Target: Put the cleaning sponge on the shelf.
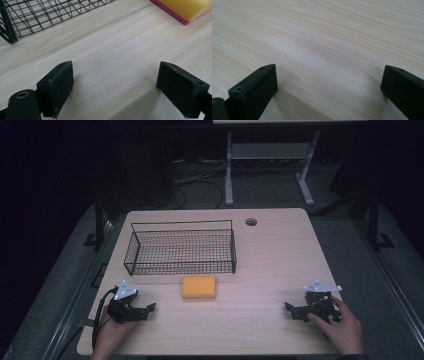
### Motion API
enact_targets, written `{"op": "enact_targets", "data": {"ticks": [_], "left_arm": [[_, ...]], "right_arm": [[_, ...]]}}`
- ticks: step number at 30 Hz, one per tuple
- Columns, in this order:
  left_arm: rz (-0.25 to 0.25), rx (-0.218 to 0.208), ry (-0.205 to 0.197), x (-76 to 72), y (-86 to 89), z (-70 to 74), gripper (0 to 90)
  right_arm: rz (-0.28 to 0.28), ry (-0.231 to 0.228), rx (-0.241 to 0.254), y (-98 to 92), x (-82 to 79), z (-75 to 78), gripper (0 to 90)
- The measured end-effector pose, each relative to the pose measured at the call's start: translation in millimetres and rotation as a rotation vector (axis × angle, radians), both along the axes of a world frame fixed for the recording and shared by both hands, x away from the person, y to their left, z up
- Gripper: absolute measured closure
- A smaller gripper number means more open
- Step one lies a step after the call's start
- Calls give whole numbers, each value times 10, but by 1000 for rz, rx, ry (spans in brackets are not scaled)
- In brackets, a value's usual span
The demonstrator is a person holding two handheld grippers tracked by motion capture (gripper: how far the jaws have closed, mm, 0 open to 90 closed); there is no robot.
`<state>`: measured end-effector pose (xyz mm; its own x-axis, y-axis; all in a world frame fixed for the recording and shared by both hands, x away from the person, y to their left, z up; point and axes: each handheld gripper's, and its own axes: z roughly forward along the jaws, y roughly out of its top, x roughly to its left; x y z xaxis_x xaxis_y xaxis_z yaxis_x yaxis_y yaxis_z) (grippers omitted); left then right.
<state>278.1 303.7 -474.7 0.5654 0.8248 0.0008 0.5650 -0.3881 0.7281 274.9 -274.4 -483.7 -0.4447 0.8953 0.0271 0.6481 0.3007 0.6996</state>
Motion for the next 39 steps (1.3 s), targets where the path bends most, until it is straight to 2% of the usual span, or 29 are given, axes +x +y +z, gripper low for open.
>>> {"op": "enact_targets", "data": {"ticks": [12,18,20,22,23,25,26,29,30,32,33,34,37,39], "left_arm": [[-5,10,3,-10,-6,13,145],[-24,-4,-11,-11,-26,79,215],[-36,-17,-14,-5,-44,131,301],[-44,-26,-14,3,-53,145,350],[-64,-37,-8,21,-76,173,400],[-75,-35,-9,30,-96,189,429],[-97,-40,-4,49,-124,213,516],[-116,-36,1,74,-153,234,635],[-127,-40,4,93,-174,245,635],[-144,-44,10,120,-208,259,775],[-153,-50,14,134,-230,263,775],[-167,-54,26,163,-262,269,858],[-179,-69,34,195,-316,273,897],[-193,-59,37,223,-371,282,898]], "right_arm": [[0,0,0,0,1,0,1],[0,0,0,2,4,0,1],[1,0,0,2,4,0,1],[0,0,0,2,4,0,1],[0,0,1,3,5,0,1],[0,0,1,3,5,0,1],[-2,1,0,5,7,1,1],[-1,0,-1,6,10,0,1],[-2,1,0,7,11,0,1],[-3,1,0,9,12,1,1],[-3,1,0,9,12,1,1],[-4,1,1,11,14,1,1],[-4,1,1,11,14,1,1],[-4,1,1,11,14,1,1]]}}
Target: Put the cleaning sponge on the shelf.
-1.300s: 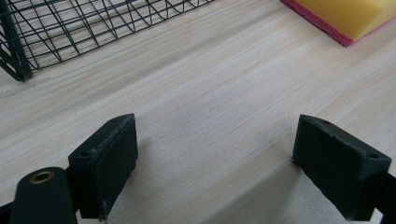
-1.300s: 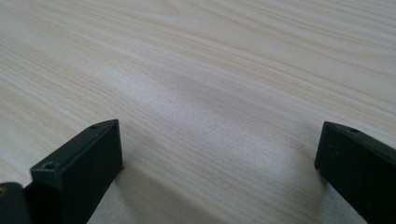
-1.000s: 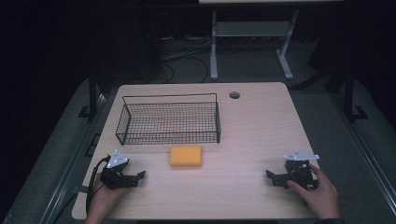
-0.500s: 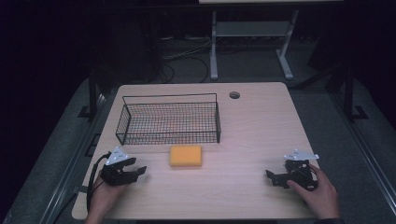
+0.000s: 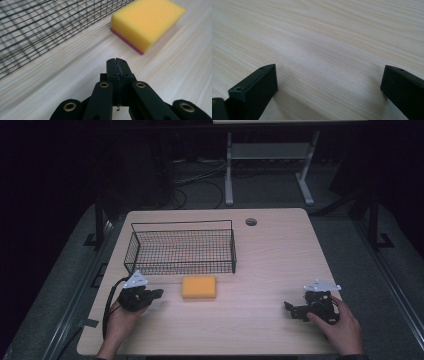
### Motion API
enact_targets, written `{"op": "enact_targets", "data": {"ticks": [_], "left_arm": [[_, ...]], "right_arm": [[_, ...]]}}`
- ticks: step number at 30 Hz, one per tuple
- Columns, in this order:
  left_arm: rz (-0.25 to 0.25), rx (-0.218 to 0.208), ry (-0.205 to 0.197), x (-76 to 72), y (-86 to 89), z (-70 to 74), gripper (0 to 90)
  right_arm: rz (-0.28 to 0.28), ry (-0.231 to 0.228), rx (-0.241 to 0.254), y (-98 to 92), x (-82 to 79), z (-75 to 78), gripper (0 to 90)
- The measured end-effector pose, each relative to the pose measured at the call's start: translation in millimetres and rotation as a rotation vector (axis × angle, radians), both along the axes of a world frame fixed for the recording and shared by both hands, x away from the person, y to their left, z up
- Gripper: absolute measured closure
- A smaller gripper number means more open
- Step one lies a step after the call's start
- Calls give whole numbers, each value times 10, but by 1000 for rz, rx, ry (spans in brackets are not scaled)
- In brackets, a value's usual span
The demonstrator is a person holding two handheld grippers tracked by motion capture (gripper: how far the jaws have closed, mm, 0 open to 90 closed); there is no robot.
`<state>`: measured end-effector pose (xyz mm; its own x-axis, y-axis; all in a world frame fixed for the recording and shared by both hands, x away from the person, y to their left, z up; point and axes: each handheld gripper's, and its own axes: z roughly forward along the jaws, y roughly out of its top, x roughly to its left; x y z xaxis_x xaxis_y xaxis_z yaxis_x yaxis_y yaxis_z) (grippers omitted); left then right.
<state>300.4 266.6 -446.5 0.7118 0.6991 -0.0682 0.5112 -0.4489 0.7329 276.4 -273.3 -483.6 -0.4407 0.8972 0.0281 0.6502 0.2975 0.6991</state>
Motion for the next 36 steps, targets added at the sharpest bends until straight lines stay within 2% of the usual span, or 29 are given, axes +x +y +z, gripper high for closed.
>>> {"op": "enact_targets", "data": {"ticks": [8,14,24,36], "left_arm": [[-34,-1,1,114,-214,-22,898],[-57,15,4,162,-317,-42,898],[-84,21,13,181,-440,-68,898],[-126,16,28,125,-525,-44,898]], "right_arm": [[-1,0,0,1,2,0,1],[-2,0,0,3,4,0,1],[-2,0,-2,5,8,-1,1],[-2,0,-2,5,8,-1,1]]}}
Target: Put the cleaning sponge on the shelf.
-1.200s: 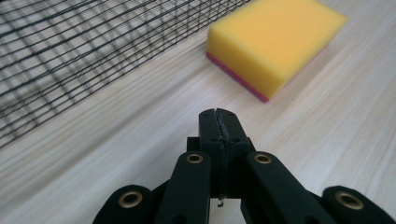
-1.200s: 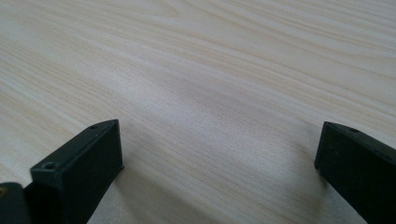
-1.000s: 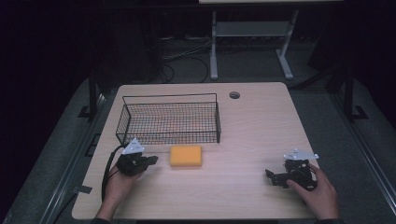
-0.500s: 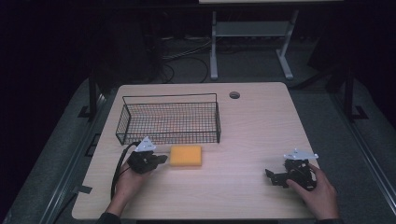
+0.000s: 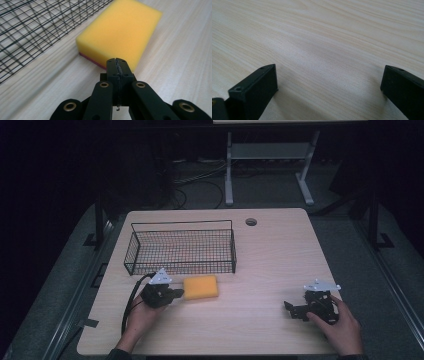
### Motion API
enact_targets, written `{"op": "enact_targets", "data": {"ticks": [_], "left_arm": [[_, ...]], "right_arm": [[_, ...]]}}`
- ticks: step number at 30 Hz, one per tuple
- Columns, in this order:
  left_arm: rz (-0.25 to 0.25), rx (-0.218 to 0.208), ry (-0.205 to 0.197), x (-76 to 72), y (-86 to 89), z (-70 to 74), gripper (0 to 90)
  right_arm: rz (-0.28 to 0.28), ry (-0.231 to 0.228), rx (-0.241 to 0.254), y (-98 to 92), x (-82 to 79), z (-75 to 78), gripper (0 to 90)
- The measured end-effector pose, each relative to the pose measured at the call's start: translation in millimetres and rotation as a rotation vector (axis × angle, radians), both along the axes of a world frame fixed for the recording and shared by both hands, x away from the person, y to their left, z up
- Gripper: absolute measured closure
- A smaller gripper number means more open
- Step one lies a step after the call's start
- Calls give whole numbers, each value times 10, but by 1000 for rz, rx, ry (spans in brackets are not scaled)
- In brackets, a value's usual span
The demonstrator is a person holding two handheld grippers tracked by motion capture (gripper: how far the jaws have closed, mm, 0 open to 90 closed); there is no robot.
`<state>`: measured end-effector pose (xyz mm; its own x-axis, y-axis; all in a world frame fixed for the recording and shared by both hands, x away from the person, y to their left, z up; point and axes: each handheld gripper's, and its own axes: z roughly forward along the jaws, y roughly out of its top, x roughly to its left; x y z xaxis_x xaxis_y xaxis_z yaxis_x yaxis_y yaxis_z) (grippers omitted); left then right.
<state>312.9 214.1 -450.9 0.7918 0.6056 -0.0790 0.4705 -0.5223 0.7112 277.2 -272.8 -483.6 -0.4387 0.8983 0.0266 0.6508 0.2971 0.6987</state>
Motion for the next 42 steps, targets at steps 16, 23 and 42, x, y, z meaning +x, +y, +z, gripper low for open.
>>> {"op": "enact_targets", "data": {"ticks": [16,23,42], "left_arm": [[-62,-14,19,-119,-175,20,898],[-92,-11,28,-158,-263,16,898],[-61,-13,51,-158,-188,71,823]], "right_arm": [[0,0,0,0,0,0,1],[0,0,0,0,0,0,1],[0,0,0,0,0,0,1]]}}
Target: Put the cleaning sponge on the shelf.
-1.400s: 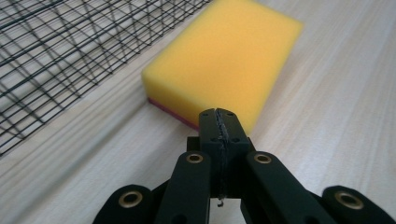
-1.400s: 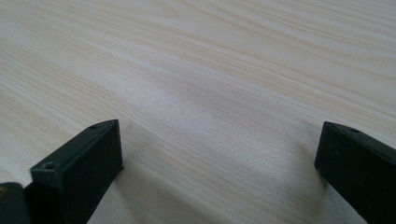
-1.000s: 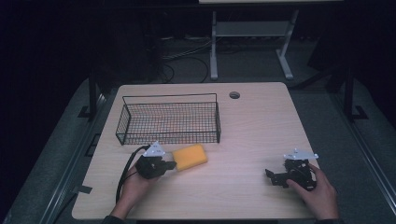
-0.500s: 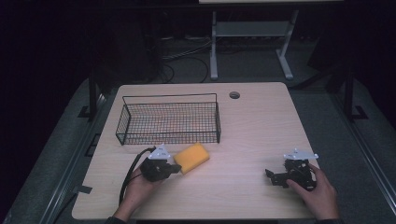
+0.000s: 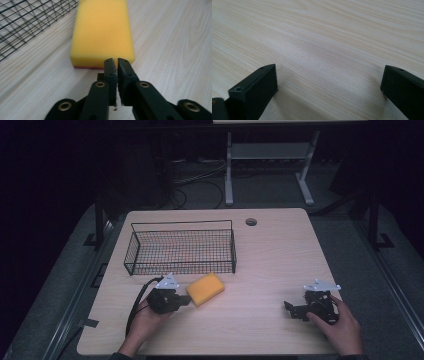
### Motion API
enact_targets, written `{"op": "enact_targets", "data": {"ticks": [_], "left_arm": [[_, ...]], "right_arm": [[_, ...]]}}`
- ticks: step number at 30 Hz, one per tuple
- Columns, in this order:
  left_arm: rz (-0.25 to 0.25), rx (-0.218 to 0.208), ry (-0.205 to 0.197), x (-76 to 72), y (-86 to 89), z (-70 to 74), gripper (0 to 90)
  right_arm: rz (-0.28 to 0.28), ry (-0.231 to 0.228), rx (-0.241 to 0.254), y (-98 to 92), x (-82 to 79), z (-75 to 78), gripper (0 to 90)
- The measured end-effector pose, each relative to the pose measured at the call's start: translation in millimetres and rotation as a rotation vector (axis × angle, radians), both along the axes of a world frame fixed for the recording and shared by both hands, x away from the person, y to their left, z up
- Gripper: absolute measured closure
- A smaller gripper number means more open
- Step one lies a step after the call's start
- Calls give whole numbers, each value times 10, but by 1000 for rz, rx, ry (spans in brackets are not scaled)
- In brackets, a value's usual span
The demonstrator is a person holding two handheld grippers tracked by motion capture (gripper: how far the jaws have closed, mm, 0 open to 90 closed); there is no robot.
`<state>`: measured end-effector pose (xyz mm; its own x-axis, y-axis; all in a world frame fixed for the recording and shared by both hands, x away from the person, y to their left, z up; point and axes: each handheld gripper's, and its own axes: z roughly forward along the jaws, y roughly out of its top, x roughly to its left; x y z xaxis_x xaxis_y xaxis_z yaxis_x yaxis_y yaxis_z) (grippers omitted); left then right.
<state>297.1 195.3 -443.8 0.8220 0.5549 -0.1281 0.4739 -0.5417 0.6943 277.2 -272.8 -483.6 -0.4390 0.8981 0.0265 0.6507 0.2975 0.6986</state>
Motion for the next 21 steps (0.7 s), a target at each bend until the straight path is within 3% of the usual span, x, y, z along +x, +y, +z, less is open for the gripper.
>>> {"op": "enact_targets", "data": {"ticks": [5,6,7,16,21], "left_arm": [[35,35,-1,15,48,48,694],[48,47,-3,19,56,62,629],[53,49,0,25,66,75,629],[87,83,36,103,73,141,293],[83,109,85,169,21,163,194]], "right_arm": [[0,0,0,0,0,0,1],[0,0,0,0,0,0,1],[0,0,0,0,0,0,1],[0,0,0,0,0,0,1],[0,0,0,0,0,0,1]]}}
